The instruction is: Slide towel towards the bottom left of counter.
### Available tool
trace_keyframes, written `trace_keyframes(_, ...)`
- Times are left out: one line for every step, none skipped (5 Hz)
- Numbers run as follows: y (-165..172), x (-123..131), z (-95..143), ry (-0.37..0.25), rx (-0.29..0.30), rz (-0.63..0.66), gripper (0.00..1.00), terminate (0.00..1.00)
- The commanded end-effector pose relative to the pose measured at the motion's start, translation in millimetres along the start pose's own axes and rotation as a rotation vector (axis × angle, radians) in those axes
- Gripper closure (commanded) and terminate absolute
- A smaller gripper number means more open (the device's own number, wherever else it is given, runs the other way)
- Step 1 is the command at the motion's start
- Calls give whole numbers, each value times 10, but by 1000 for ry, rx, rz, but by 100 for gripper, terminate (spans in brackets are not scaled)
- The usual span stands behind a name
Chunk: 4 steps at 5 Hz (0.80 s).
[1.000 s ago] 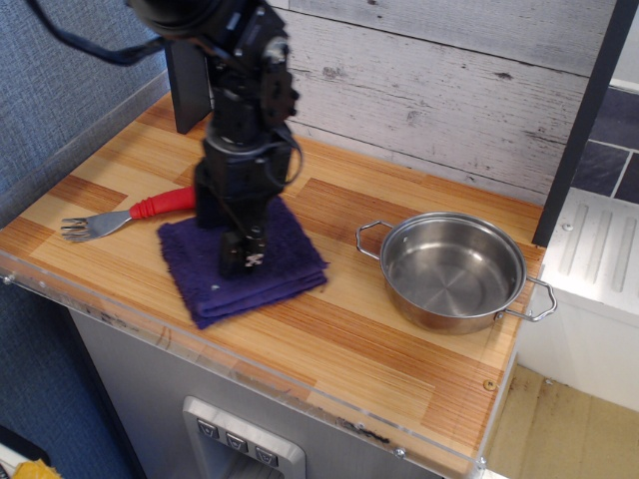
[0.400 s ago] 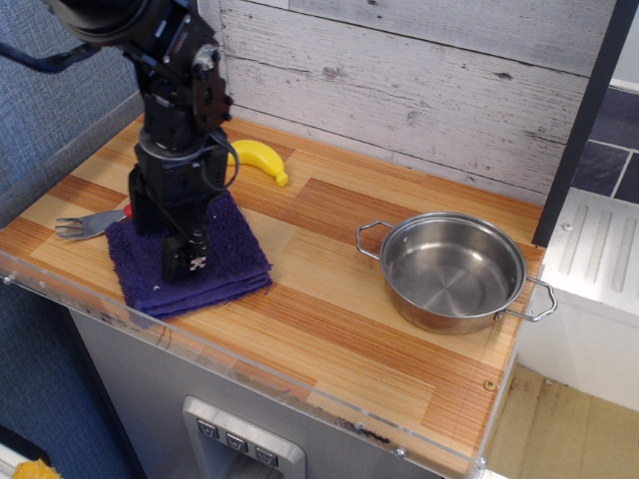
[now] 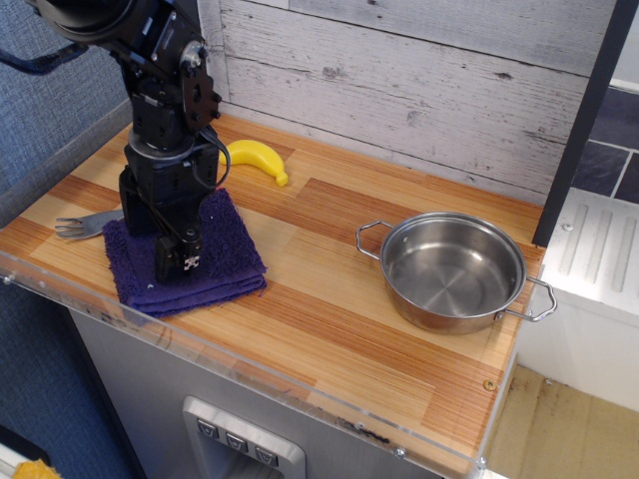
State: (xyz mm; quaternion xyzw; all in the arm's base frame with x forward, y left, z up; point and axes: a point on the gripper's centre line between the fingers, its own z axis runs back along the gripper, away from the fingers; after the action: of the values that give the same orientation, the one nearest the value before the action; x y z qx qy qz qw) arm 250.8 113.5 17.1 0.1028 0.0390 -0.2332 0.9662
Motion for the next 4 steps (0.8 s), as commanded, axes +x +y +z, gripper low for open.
trace_keyframes(64, 39, 247, -80, 37, 7, 0, 0)
trace_keyframes(94, 40, 429, -141, 75, 15, 0, 0)
trace_keyframes(97, 17, 576, -245, 61, 69, 0, 0)
trace_keyframes(102, 22, 749, -347, 74, 49, 0, 0)
